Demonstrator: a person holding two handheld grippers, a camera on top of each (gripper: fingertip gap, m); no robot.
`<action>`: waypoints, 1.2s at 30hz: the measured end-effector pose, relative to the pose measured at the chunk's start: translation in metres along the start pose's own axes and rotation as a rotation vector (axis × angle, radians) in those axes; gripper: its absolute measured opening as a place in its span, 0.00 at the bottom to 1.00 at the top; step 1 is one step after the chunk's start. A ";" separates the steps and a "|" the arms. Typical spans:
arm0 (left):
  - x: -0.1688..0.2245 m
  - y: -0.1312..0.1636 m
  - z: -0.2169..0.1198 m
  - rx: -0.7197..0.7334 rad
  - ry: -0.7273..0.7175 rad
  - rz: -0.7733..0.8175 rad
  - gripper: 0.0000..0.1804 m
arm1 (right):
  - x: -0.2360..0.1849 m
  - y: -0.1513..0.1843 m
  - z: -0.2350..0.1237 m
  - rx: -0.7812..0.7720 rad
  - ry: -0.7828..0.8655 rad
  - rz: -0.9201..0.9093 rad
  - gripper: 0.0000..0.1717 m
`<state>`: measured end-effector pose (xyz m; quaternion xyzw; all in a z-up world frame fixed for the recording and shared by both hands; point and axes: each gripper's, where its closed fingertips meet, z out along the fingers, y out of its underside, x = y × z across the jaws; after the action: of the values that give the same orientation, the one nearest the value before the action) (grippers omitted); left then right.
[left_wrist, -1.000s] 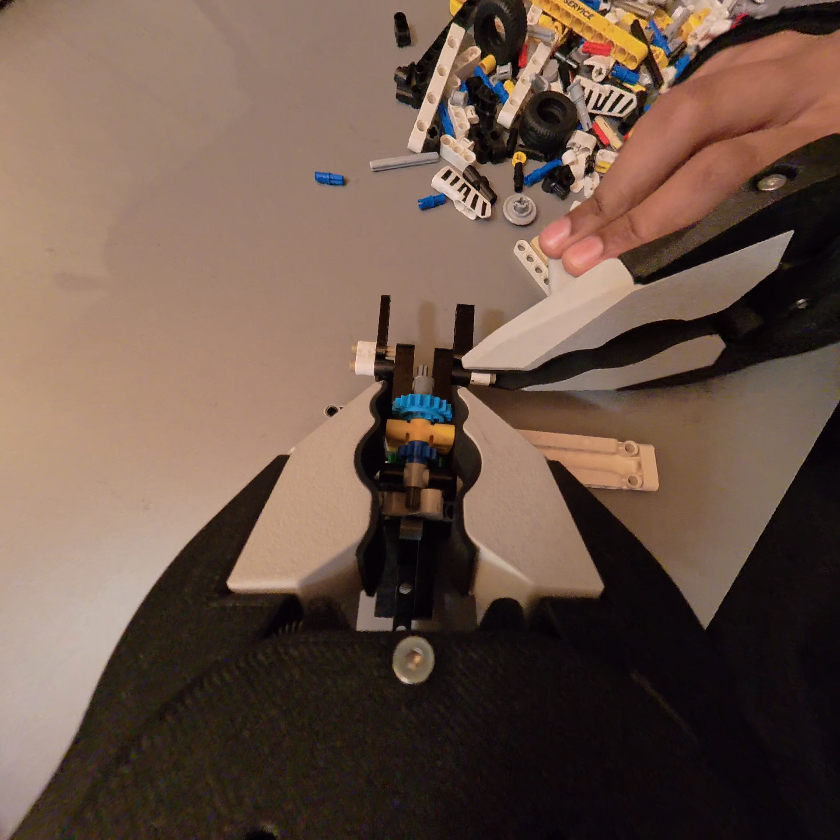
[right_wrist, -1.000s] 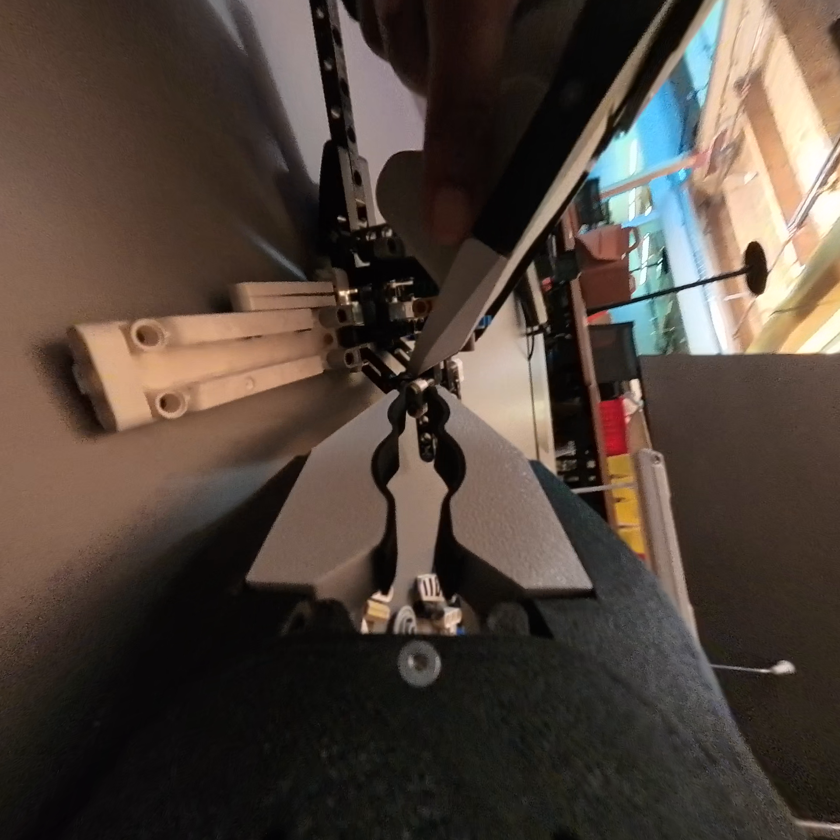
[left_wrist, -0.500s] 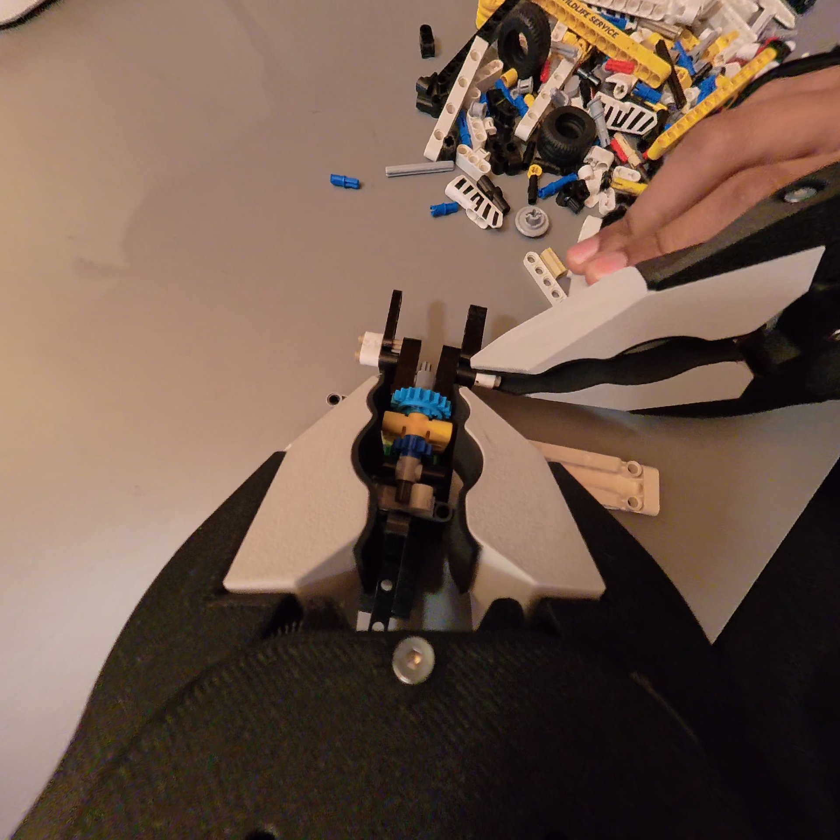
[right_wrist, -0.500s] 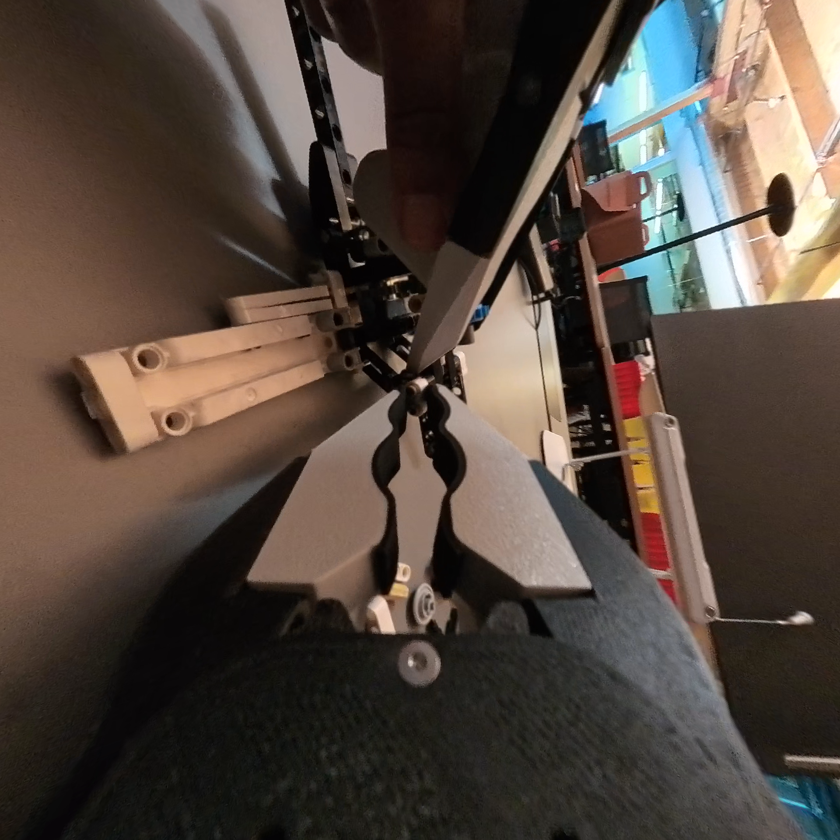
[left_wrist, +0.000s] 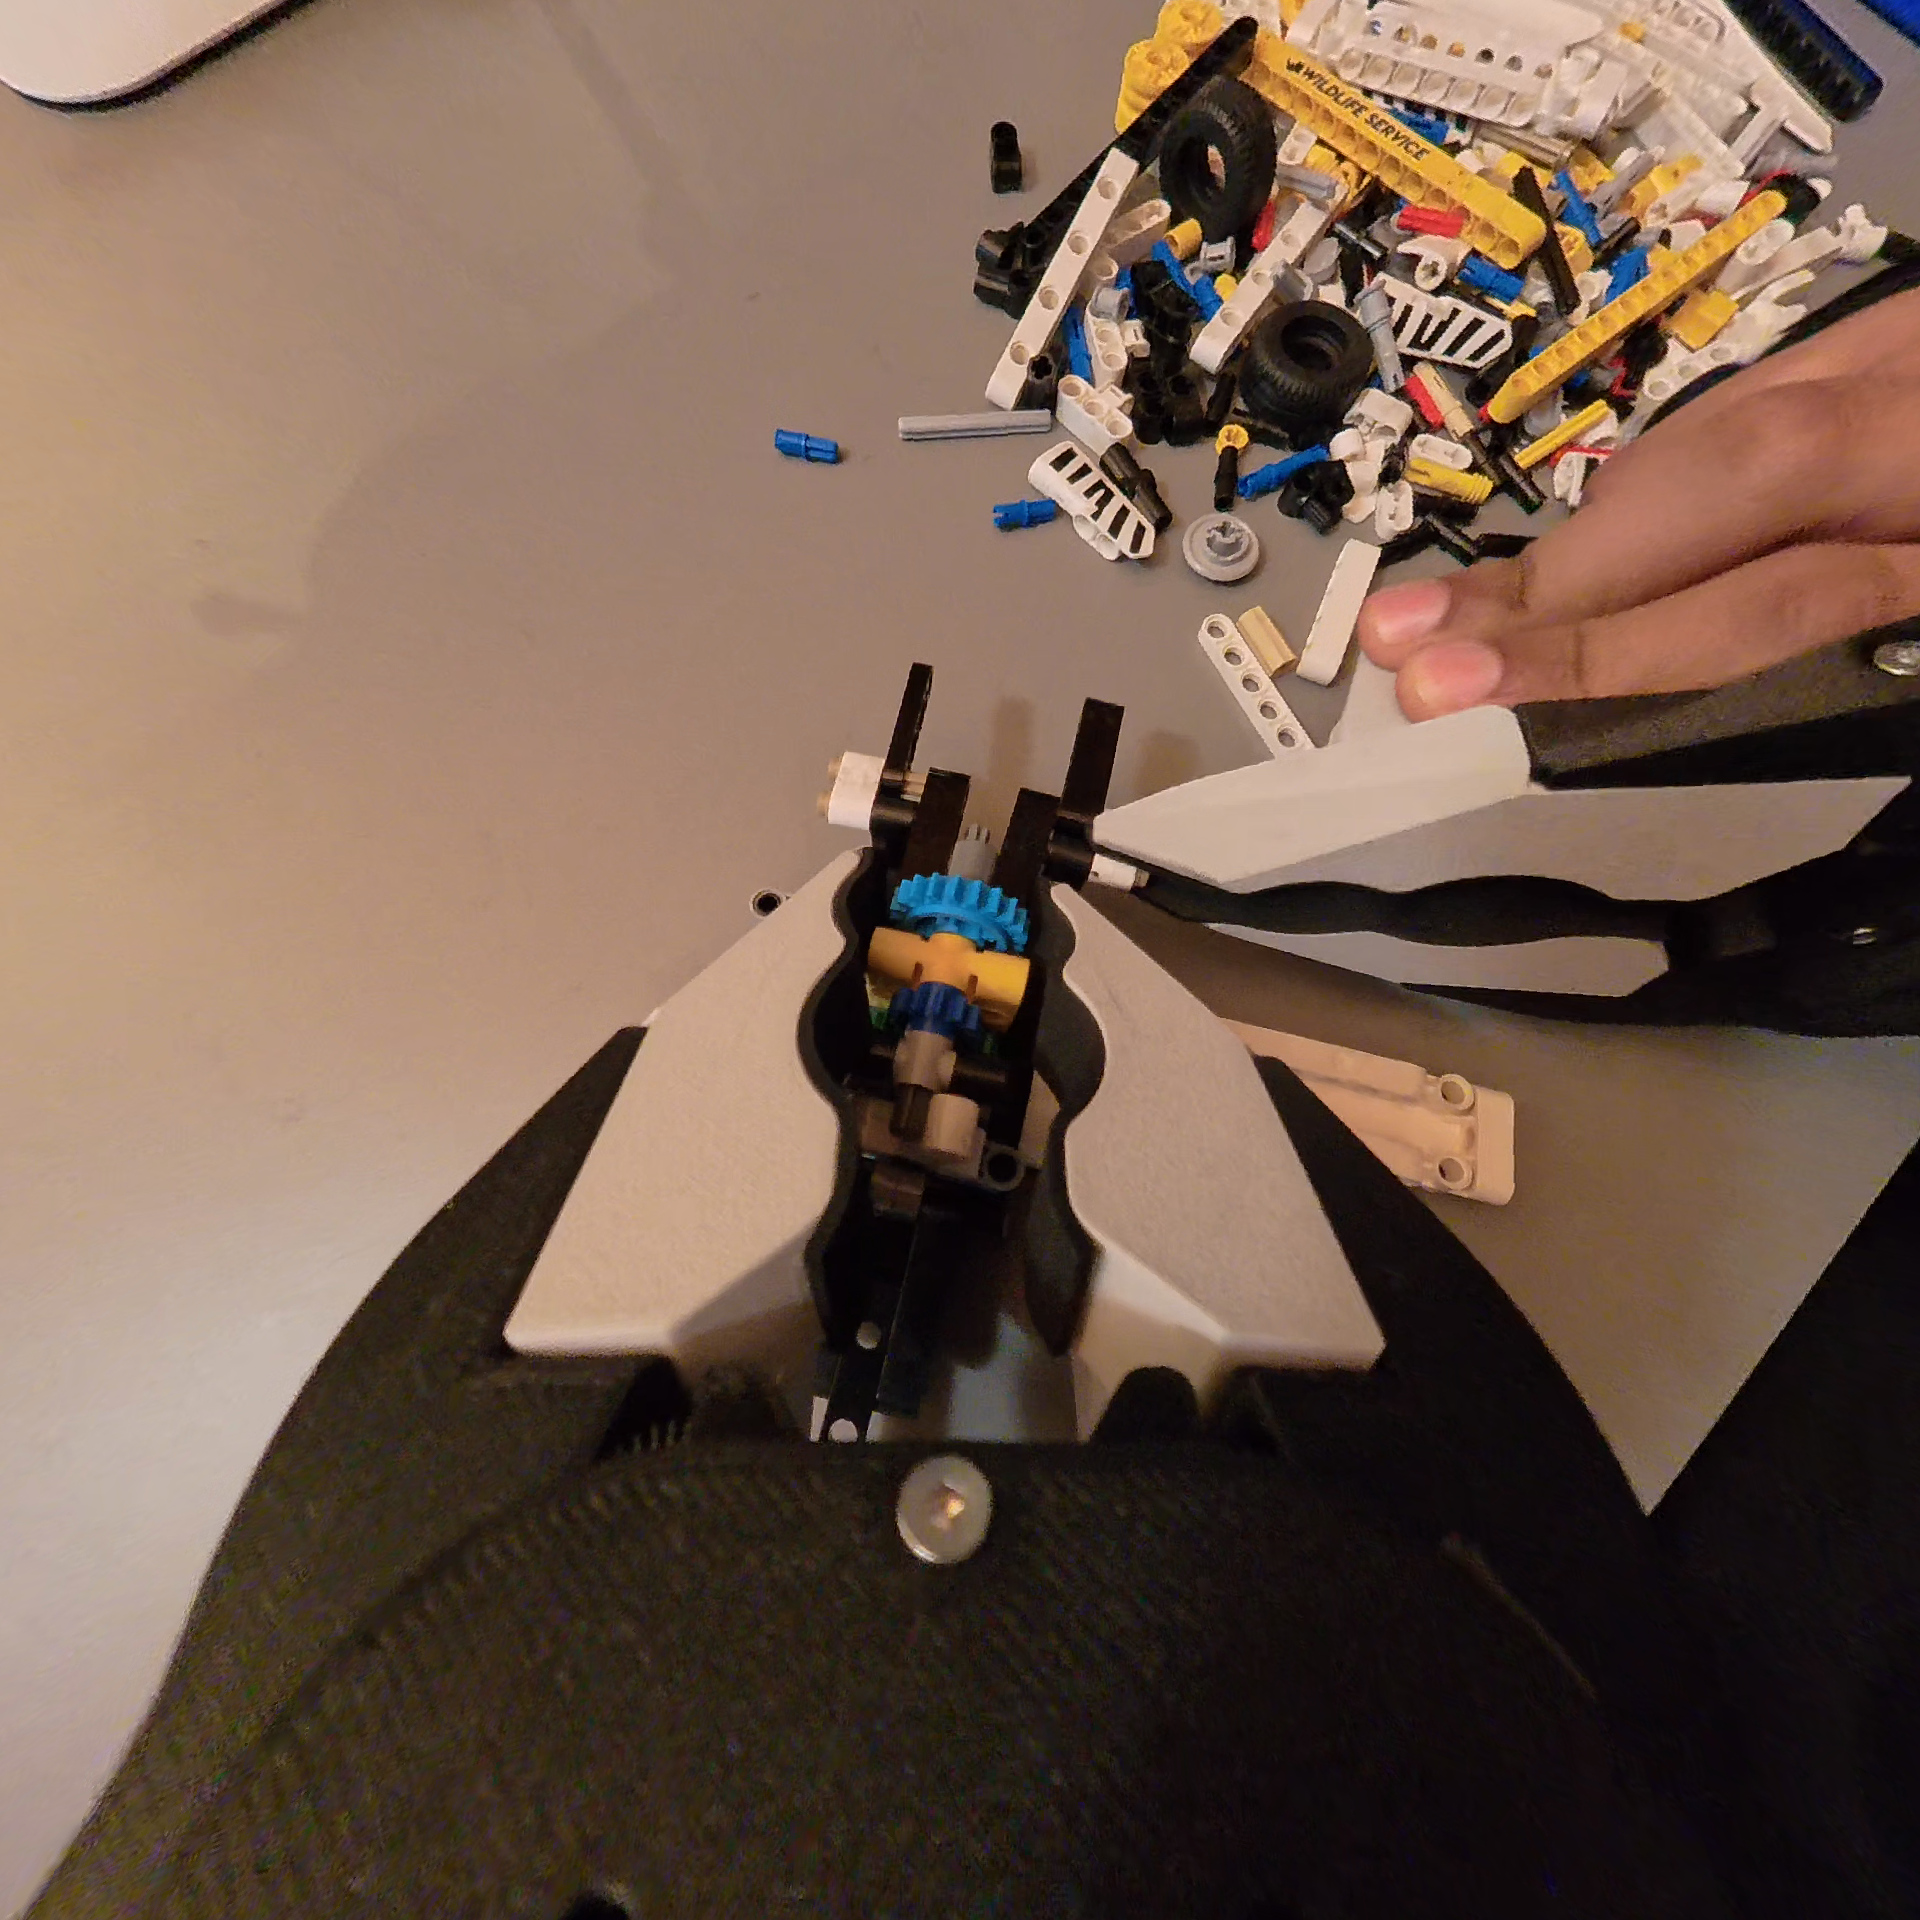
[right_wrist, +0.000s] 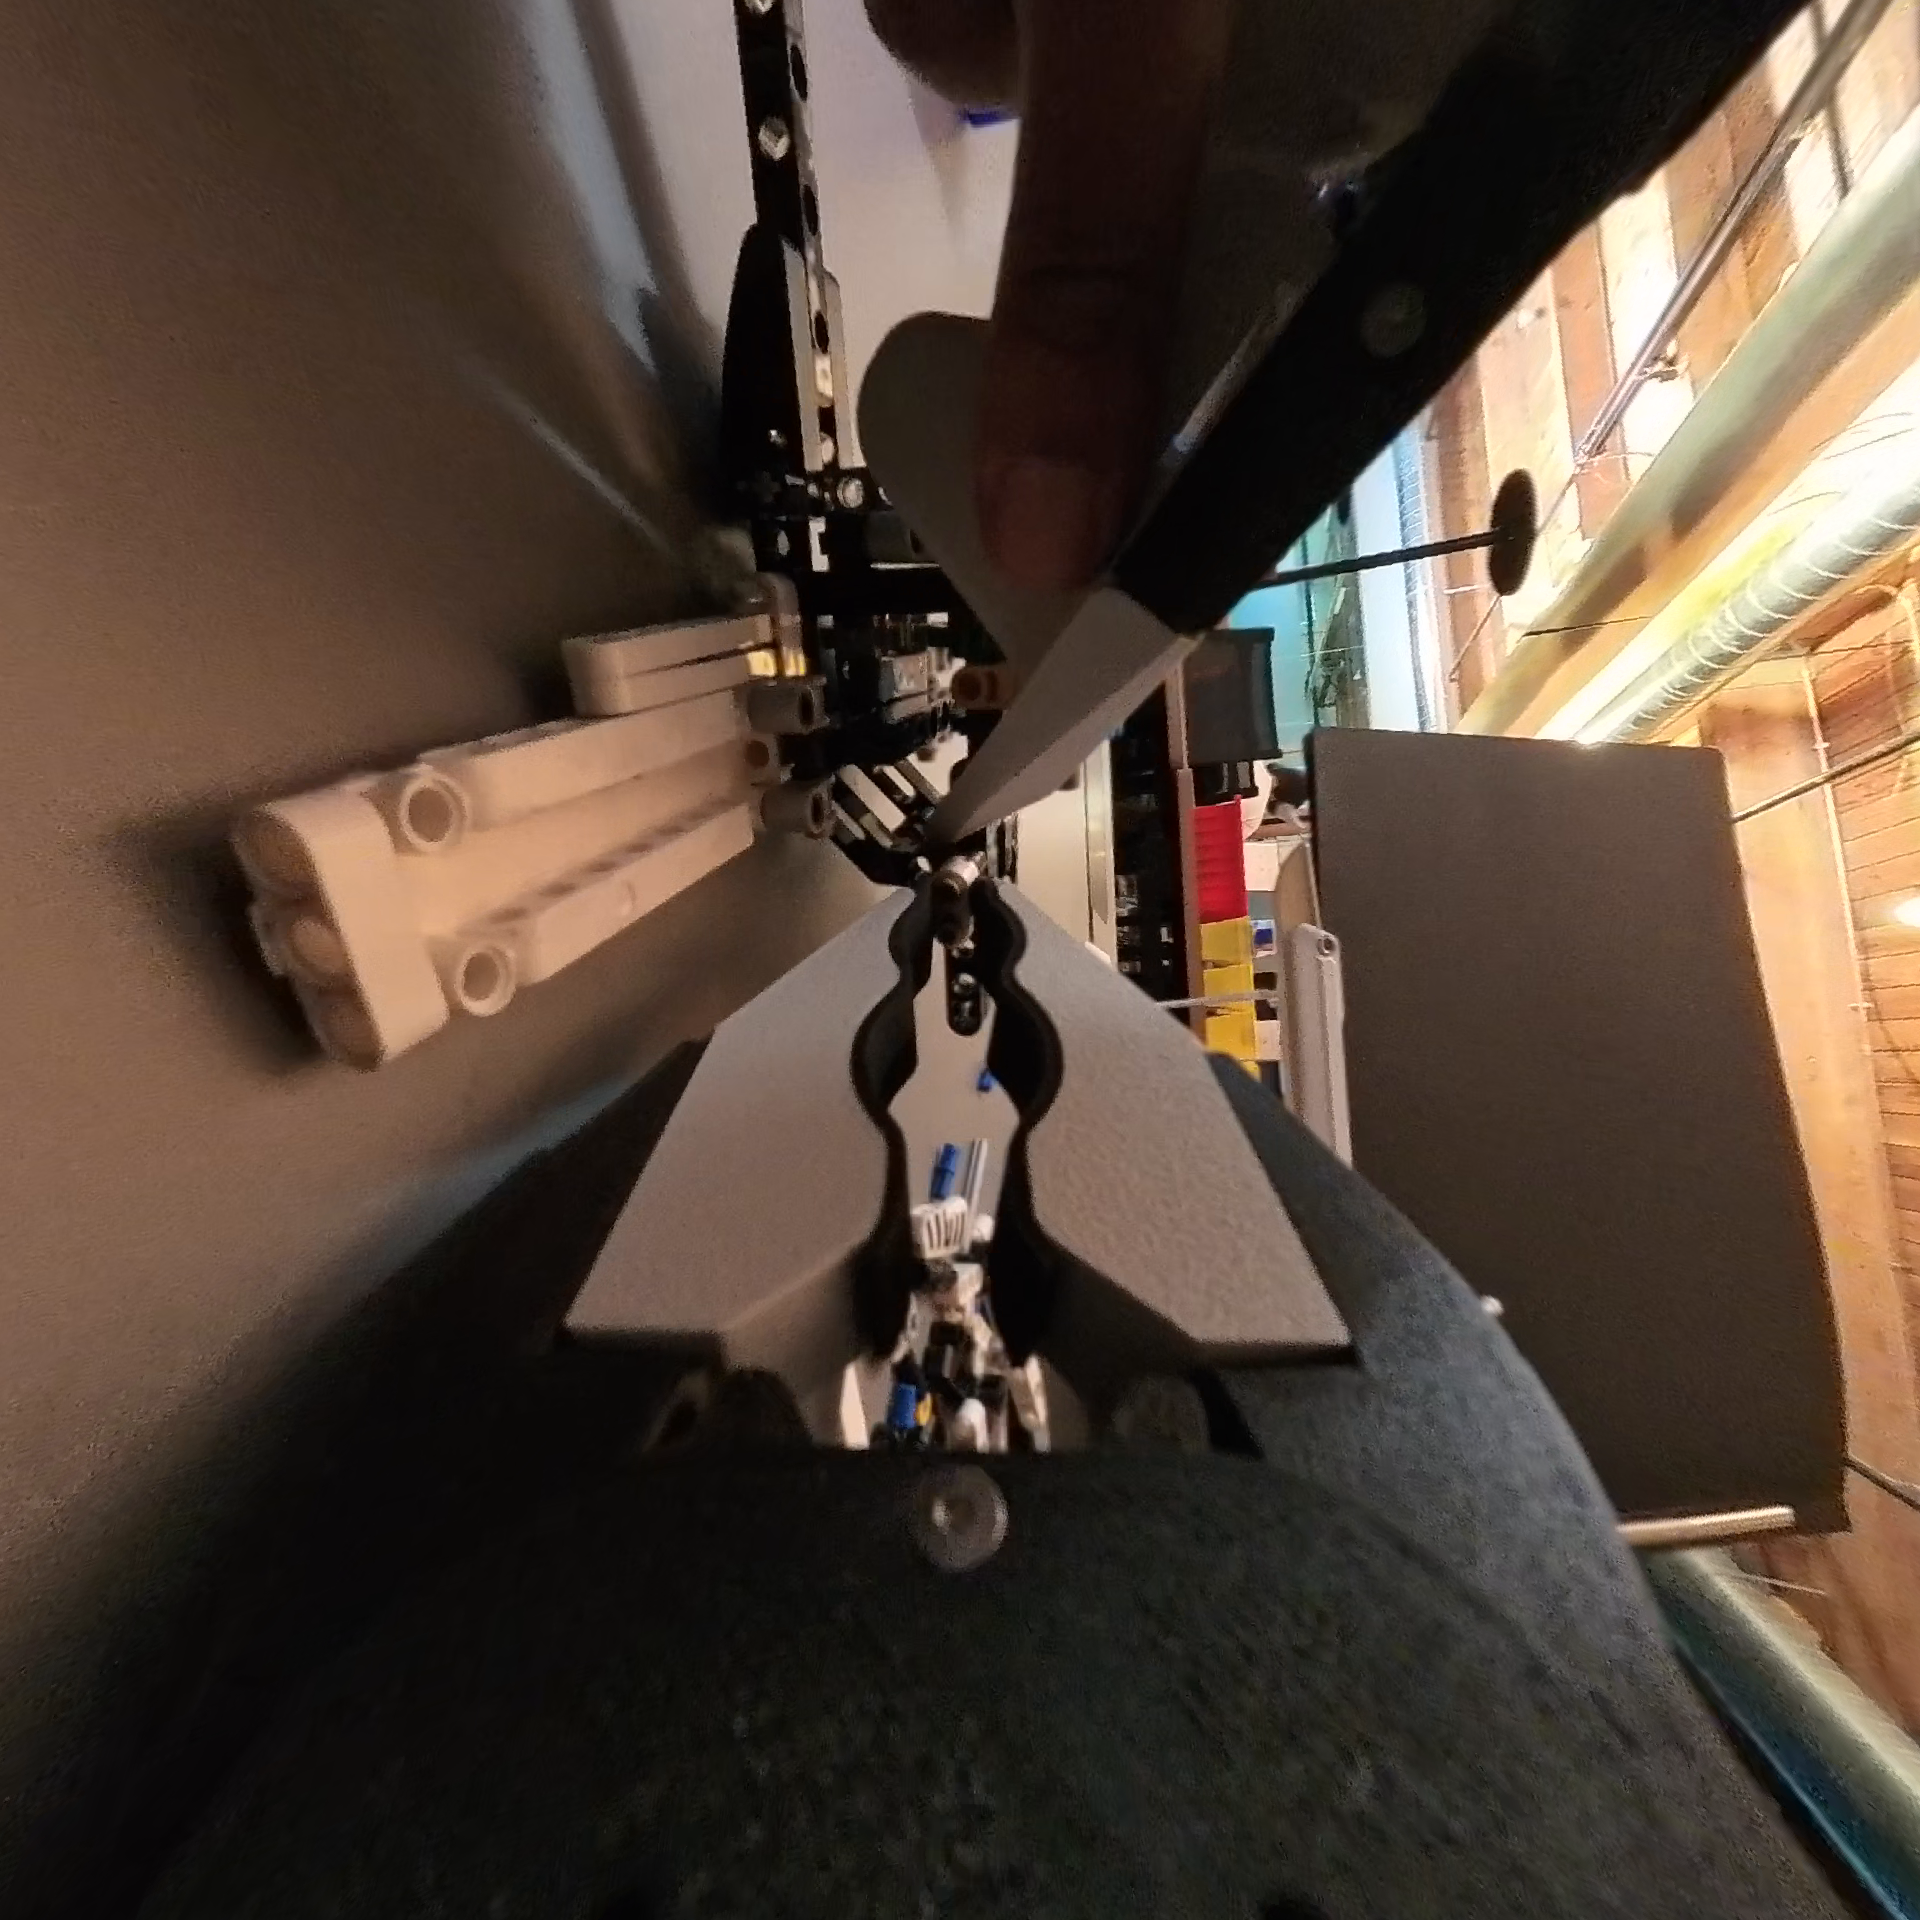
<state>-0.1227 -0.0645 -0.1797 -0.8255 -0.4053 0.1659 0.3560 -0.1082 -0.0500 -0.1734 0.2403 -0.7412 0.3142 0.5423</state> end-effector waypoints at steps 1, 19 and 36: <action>0.000 0.000 0.000 0.003 -0.001 -0.001 0.14 | 0.000 0.000 0.000 -0.003 0.006 -0.006 0.03; -0.040 -0.004 -0.004 0.046 -0.168 -0.006 0.13 | 0.011 -0.009 -0.020 0.073 -0.177 0.598 0.00; -0.005 -0.051 -0.058 0.463 -0.340 0.325 0.13 | 0.076 -0.013 -0.008 0.338 -0.399 1.707 0.09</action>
<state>-0.1212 -0.0734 -0.1033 -0.7369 -0.2735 0.4437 0.4306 -0.1165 -0.0537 -0.0964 -0.2665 -0.6920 0.6684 -0.0581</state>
